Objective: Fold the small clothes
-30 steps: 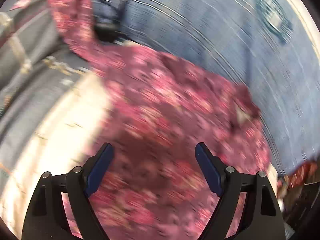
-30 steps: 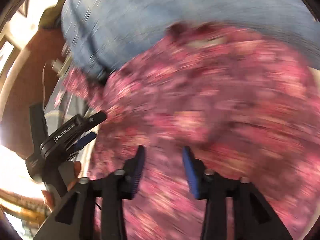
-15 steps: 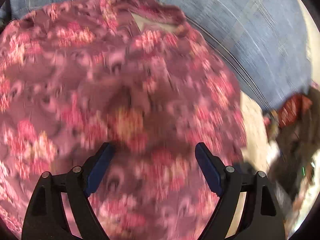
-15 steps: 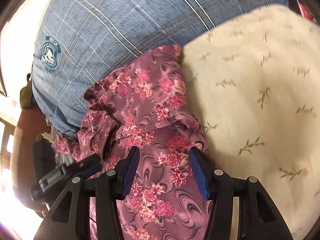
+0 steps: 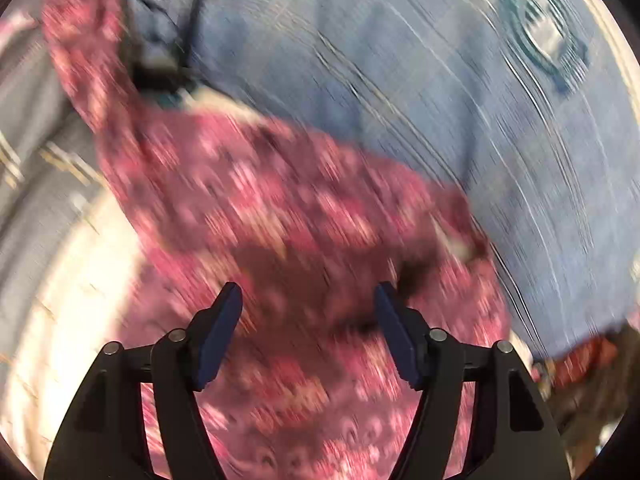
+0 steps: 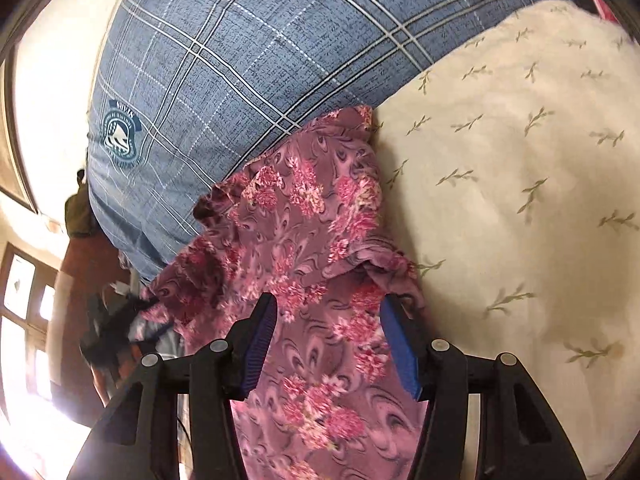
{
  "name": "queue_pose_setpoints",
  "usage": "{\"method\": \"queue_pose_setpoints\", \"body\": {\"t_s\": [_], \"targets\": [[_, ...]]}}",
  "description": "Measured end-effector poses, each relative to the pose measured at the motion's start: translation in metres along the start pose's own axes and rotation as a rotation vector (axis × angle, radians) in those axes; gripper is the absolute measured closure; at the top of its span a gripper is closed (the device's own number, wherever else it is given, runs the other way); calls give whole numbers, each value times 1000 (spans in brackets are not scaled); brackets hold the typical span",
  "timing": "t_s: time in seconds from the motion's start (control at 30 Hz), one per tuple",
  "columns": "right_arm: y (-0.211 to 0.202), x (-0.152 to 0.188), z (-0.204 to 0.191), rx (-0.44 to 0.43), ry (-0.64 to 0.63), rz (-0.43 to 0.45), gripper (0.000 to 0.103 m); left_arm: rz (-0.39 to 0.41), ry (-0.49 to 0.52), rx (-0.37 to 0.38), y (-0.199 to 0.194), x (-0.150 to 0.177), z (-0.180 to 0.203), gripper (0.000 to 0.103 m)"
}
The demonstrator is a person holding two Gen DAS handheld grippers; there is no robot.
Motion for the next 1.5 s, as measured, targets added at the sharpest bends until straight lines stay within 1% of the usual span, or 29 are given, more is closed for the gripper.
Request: {"method": "queue_pose_setpoints", "body": {"t_s": [0.07, 0.17, 0.23, 0.27, 0.3, 0.33, 0.37, 0.4, 0.47, 0.5, 0.53, 0.6, 0.67, 0.73, 0.8, 0.87, 0.97, 1.03, 1.07, 1.1, 1.13, 1.17, 1.23, 1.27, 1.3, 1.4, 1.47, 1.5], "targets": [[6, 2, 0, -17, 25, 1, 47, -20, 30, 34, 6, 15, 6, 35], [9, 1, 5, -36, 80, 17, 47, -28, 60, 10, 15, 23, 12, 34], [8, 0, 9, -58, 122, 42, 46, -73, 40, 18, 28, 21, 9, 34], [7, -2, 12, -67, 142, 52, 45, -89, 12, 32, 31, 23, 5, 34], [8, -3, 15, -77, 162, 58, 44, -70, -17, 63, 24, 26, 1, 34], [10, -5, 17, -91, 183, 62, 44, -32, -36, 87, 17, 28, -4, 34], [12, -6, 19, -96, 192, 64, 43, 23, -44, 102, 3, 32, -8, 34], [13, -8, 19, -92, 195, 70, 43, 46, -46, 107, -6, 35, -12, 34], [17, -11, 17, -85, 191, 76, 43, 70, -64, 141, -21, 44, -21, 32], [19, -13, 16, -83, 190, 78, 43, 78, -62, 138, -26, 48, -22, 28], [20, -14, 15, -81, 189, 82, 43, 84, -48, 127, -30, 50, -21, 27], [23, -16, 14, -80, 187, 88, 43, 103, 23, 81, -31, 57, -12, 26], [23, -15, 13, -75, 191, 97, 42, 109, 86, 22, -21, 65, 0, 26], [23, -15, 13, -75, 196, 104, 42, 107, 126, -18, -10, 65, 11, 26], [23, -14, 13, -71, 202, 109, 42, 110, 157, -66, 1, 57, 18, 26], [25, -16, 12, -63, 211, 117, 42, 133, 171, -119, 10, 49, 29, 26], [27, -18, 12, -54, 225, 145, 42, 174, 151, -180, 23, 22, 33, 26], [27, -19, 13, -50, 239, 168, 43, 164, 121, -194, 31, 7, 32, 26], [28, -20, 14, -50, 245, 174, 43, 143, 101, -188, 33, 0, 30, 26], [28, -21, 13, -51, 244, 173, 43, 125, 77, -144, 27, -2, 23, 26], [29, -21, 13, -51, 241, 169, 42, 133, 61, -90, 17, -1, 16, 26], [29, -21, 13, -52, 234, 165, 42, 161, 62, -62, 2, 3, 10, 26], [30, -22, 13, -49, 218, 155, 44, 213, 95, -57, -19, 15, 3, 26], [30, -22, 13, -52, 214, 154, 44, 232, 116, -50, -29, 24, 0, 24], [30, -22, 13, -52, 207, 155, 44, 234, 133, -52, -32, 31, 1, 18], [30, -20, 12, -48, 209, 176, 44, 200, 192, -91, -20, 45, 8, 18], [29, -18, 11, -41, 209, 193, 44, 172, 214, -140, -6, 41, 17, 18], [29, -17, 11, -36, 210, 200, 44, 156, 211, -152, 4, 34, 20, 18]]}}
Point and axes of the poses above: each gripper's, at about its wrist camera, not at the fingertips, and y roughly the way its jaws point, z to its right, x to its underside, the point moved 1 cm from there along y, roughly the way its jaws point, and after that the axes turned 4 degrees about -x, right-handed, at the moved point
